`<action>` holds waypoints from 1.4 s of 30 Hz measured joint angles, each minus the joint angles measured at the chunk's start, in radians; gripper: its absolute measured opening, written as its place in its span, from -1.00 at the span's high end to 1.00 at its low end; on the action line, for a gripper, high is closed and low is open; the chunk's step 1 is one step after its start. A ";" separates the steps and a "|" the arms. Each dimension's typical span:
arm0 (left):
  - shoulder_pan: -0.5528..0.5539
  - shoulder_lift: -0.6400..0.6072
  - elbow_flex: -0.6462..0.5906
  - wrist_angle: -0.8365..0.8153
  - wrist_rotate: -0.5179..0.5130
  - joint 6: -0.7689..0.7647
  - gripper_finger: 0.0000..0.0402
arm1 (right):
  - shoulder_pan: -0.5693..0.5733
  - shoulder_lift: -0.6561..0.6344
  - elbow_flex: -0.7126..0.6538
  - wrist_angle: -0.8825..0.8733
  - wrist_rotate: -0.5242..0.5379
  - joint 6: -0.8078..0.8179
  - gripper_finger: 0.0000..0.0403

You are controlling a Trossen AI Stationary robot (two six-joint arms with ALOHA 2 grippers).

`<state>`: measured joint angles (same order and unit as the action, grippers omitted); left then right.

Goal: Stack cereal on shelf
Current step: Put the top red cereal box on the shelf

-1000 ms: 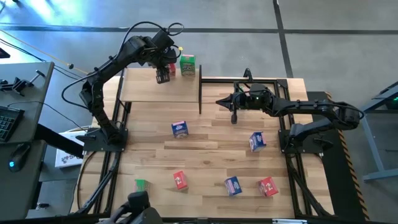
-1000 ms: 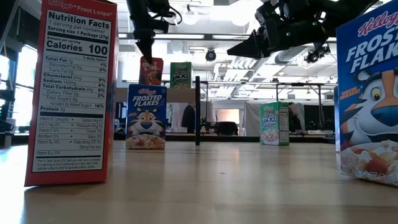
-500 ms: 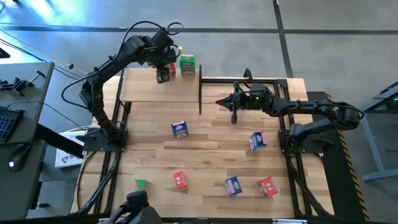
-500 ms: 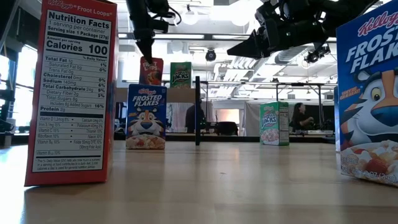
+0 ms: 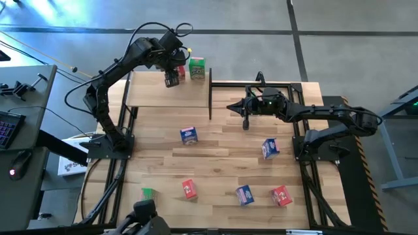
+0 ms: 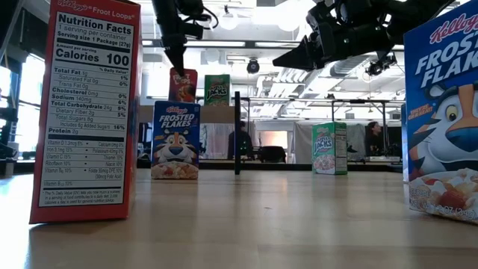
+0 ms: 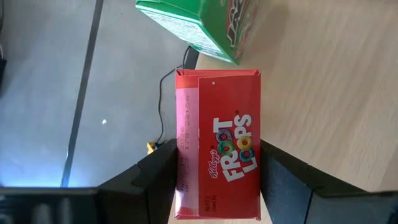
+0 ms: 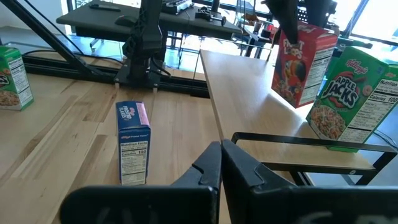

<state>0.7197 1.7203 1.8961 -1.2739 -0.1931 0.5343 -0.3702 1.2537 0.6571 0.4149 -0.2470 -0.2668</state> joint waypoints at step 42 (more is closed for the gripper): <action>-0.068 -0.287 -0.194 0.077 -0.083 -0.249 0.29 | 0.000 0.000 0.000 -0.001 0.000 0.000 1.00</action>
<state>0.6512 1.4336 1.7021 -1.1967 -0.2757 0.2849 -0.3704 1.2535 0.6575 0.4138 -0.2469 -0.2672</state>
